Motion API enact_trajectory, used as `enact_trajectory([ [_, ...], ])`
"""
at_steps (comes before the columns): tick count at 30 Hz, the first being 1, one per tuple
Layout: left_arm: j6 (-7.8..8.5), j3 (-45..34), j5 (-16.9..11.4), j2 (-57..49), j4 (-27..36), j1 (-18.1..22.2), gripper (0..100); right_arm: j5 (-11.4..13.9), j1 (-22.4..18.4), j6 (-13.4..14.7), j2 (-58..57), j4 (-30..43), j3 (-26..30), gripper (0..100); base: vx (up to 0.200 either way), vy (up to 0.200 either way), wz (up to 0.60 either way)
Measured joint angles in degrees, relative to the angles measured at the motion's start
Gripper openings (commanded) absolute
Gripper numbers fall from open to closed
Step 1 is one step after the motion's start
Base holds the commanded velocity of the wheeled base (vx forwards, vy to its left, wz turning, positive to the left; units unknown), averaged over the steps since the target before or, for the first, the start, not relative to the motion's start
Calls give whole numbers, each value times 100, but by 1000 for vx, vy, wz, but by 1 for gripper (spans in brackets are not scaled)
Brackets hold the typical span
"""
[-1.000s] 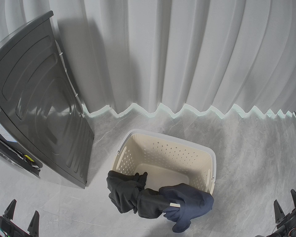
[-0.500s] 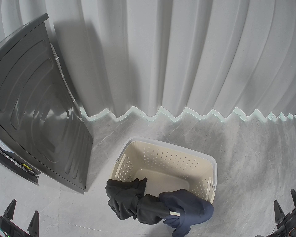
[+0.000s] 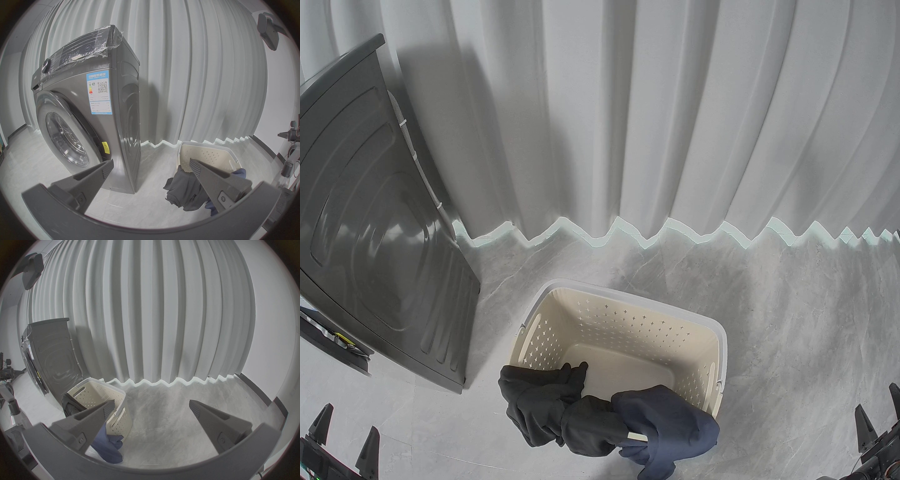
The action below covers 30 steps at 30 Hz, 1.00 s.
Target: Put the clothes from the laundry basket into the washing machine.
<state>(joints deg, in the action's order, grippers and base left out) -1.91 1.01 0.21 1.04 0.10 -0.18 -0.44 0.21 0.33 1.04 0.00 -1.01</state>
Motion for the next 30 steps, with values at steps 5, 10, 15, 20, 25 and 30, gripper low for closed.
enact_trajectory([
  [5,0,0,1,0,0,-2,100,1,0,2,0,0,0,100,80,0,0],
  [10,0,0,1,0,0,2,100,0,4,0,0,0,0,100,0,0,0],
  [15,0,0,4,0,0,2,100,0,4,2,0,0,0,100,40,0,0],
  [20,2,0,1,0,0,0,100,0,4,0,0,0,0,100,200,0,0],
  [25,0,0,1,0,0,-2,100,0,4,0,0,0,0,100,0,0,0],
  [30,0,0,1,0,0,2,100,0,4,0,0,0,0,100,0,0,0],
])
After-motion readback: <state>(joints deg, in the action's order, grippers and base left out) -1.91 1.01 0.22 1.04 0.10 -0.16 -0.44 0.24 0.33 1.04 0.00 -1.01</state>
